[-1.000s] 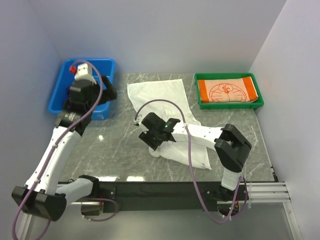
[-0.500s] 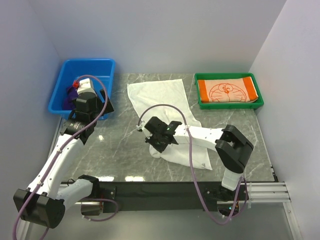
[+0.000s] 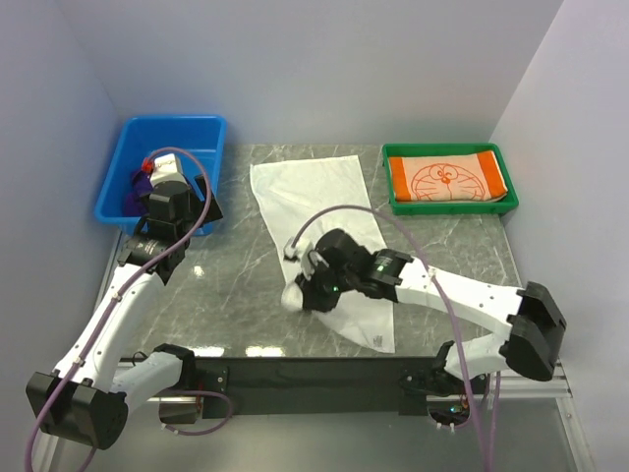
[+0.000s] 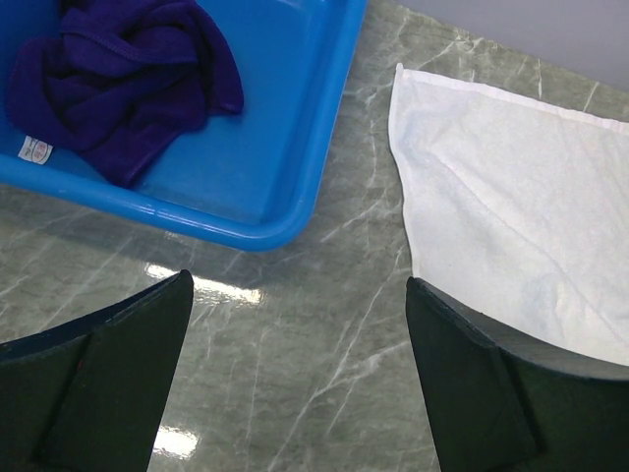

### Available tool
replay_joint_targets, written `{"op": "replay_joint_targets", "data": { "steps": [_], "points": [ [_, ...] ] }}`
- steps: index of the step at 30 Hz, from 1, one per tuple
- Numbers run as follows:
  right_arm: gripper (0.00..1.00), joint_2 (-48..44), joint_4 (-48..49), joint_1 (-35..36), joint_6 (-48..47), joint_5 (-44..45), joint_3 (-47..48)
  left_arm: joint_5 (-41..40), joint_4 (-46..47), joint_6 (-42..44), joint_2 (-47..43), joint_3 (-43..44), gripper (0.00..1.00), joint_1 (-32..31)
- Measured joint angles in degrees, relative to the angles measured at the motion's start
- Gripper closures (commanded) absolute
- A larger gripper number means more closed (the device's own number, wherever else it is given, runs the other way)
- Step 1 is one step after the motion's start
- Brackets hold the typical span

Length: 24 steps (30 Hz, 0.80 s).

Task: Fold and stack the towels
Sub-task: Flatten out the crumpled towel

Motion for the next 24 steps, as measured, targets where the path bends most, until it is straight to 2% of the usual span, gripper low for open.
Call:
{"op": "replay_joint_targets", "data": {
  "steps": [4, 7, 11, 16, 20, 24],
  "points": [
    [0.48, 4.24, -3.80, 2.47, -2.62, -9.38, -2.25, 0.24, 0.00, -0.04, 0.02, 0.00, 0.05, 0.00],
    [0.44, 5.46, -6.64, 3.39, -4.39, -12.83, -2.29, 1.29, 0.02, -0.07, 0.20, 0.00, 0.05, 0.00],
    [0.44, 2.67, -6.36, 1.03, -3.21, -8.79, -2.29, 6.08, -0.07, -1.38, 1.33, -0.02, 0.10, 0.09],
    [0.47, -2.58, -1.11, -11.15, 3.54, -0.66, -4.68, 14.19, -0.09, -5.42, 4.31, -1.46, 0.14, -1.92],
    [0.50, -5.20, 1.01, -17.62, 9.18, 6.84, -8.83, 17.73, 0.04, -9.70, 9.07, -2.58, 0.19, -9.99],
    [0.52, -5.27, 3.06, -22.43, 14.34, 10.62, -13.62, 20.20, 1.51, -13.60, 15.32, -2.86, 0.28, -18.14]
  ]
}}
